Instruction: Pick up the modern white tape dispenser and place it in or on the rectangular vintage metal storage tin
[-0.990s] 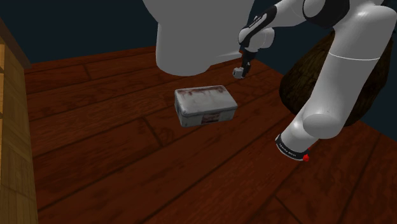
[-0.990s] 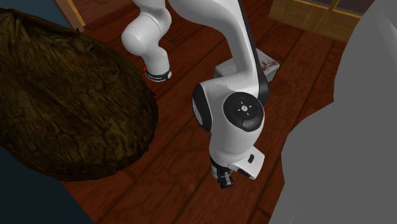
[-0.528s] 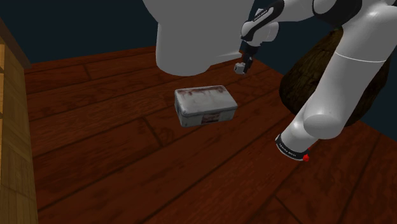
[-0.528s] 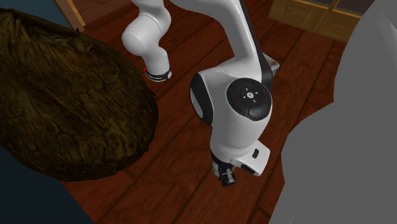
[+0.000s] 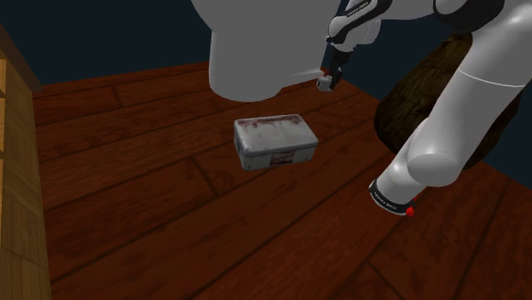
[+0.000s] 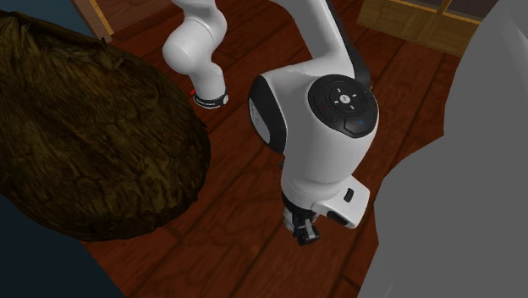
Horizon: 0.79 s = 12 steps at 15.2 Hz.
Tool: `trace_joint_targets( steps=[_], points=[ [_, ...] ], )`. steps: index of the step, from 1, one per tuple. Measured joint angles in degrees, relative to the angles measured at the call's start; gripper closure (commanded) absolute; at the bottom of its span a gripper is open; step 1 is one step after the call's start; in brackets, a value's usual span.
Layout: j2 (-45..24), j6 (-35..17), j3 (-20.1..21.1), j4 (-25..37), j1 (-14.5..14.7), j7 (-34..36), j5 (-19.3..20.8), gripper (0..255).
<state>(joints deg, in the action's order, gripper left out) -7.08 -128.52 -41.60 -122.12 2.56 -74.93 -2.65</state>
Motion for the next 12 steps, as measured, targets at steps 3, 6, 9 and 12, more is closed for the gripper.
trace_joint_targets(
  steps=[3,6,9,12],
  points=[
    [1.75,2.35,-0.21,1.05,0.4,1.05,1.51,255],
    [3.13,4.49,-0.28,2.16,0.67,1.84,2.64,255],
    [4.34,6.53,-0.3,3.27,0.86,2.46,3.6,255],
    [5.76,8.82,-0.25,4.49,1.07,3.18,4.67,255]
  ],
)
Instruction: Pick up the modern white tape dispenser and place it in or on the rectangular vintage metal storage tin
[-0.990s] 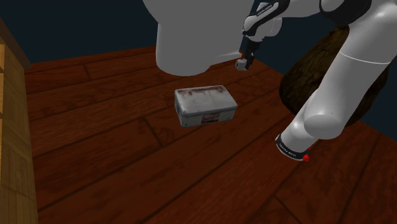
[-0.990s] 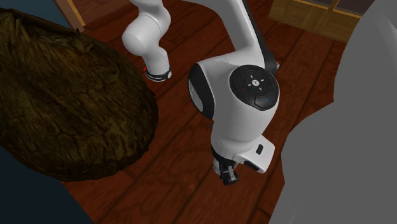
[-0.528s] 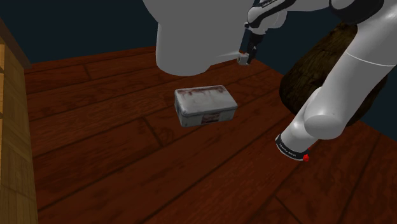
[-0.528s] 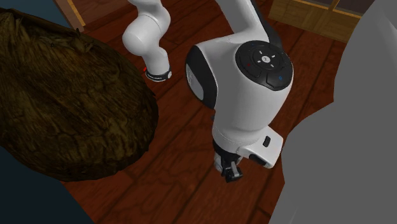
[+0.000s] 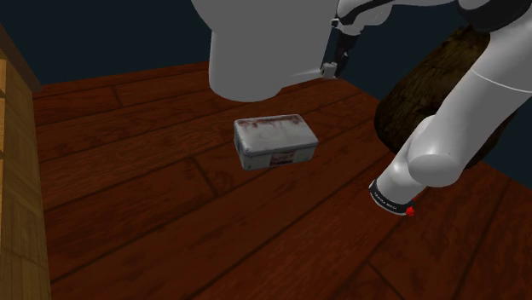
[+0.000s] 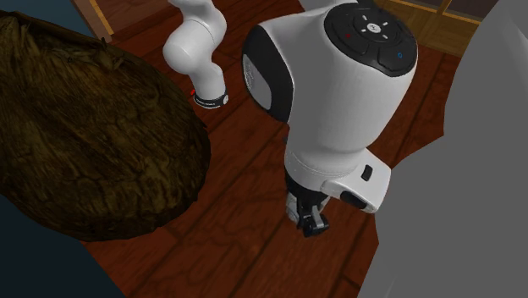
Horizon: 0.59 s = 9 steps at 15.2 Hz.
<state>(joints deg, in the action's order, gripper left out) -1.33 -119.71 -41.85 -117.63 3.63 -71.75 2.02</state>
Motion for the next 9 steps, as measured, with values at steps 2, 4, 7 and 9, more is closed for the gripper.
trace_joint_targets(
  steps=[2,4,7,9],
  points=[
    [0.57,1.55,-0.02,1.13,0.0,0.12,0.41,255],
    [1.09,2.87,0.03,2.04,0.07,0.34,0.77,255],
    [3.64,3.81,1.01,0.88,0.99,2.97,2.61,255],
    [7.41,4.11,2.55,-2.05,1.89,6.6,5.21,255]
  ],
)
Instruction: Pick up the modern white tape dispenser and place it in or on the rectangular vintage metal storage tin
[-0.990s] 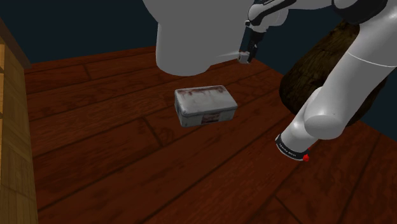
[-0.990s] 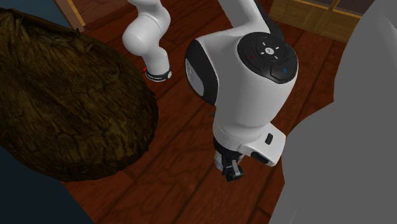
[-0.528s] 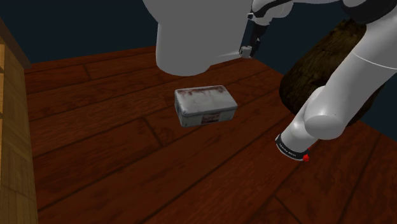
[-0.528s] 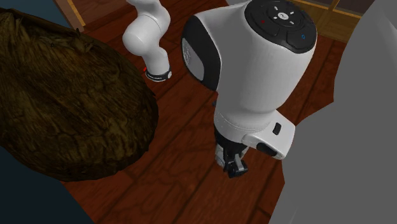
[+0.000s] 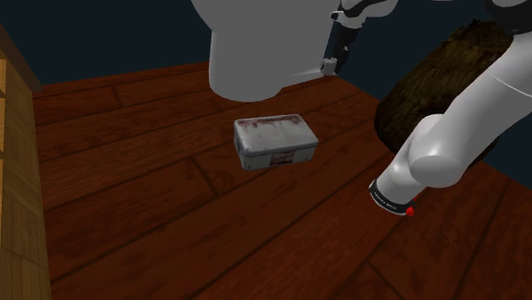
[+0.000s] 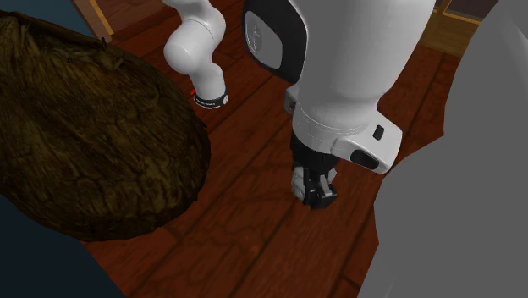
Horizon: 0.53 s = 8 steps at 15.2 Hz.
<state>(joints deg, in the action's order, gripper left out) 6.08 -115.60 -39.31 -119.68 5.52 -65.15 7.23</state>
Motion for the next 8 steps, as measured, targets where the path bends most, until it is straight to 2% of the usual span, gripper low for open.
trace_joint_targets(
  steps=[5,8],
  points=[
    [8.14,0.1,5.5,-7.74,1.7,9.77,4.55,255],
    [11.2,0.75,8.76,-10.47,2.66,14.67,5.43,255]
  ],
)
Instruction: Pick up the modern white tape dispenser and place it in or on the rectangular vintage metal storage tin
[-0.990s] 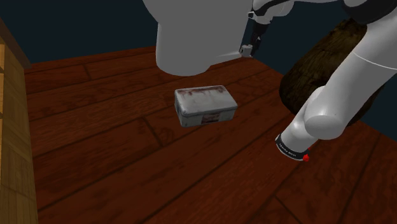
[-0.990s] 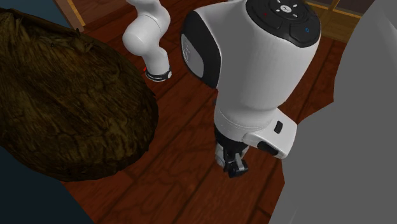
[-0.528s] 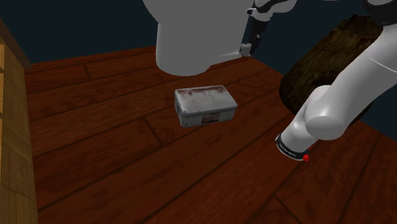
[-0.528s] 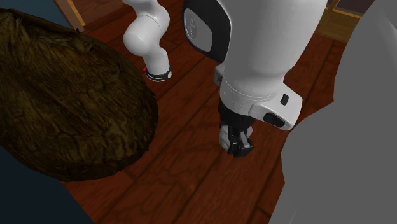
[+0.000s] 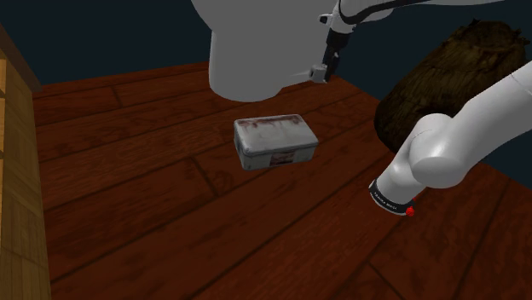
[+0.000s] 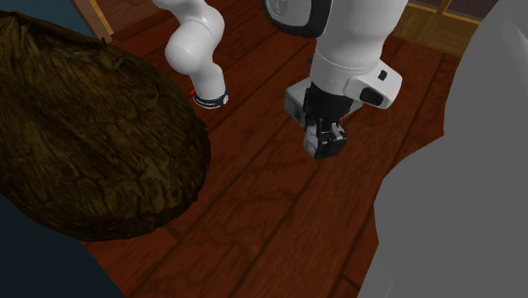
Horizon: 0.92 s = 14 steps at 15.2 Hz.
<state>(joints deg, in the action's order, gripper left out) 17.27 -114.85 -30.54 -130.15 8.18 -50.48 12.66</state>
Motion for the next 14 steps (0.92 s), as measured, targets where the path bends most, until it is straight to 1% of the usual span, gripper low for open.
trace_joint_targets(
  steps=[2,6,14],
  points=[
    [2.72,0.49,2.31,-2.46,0.44,3.29,0.66,255],
    [6.08,1.1,6.76,-5.92,1.91,9.34,0.49,255],
    [9.93,1.9,15.73,-10.39,6.15,21.16,-2.38,255]
  ],
)
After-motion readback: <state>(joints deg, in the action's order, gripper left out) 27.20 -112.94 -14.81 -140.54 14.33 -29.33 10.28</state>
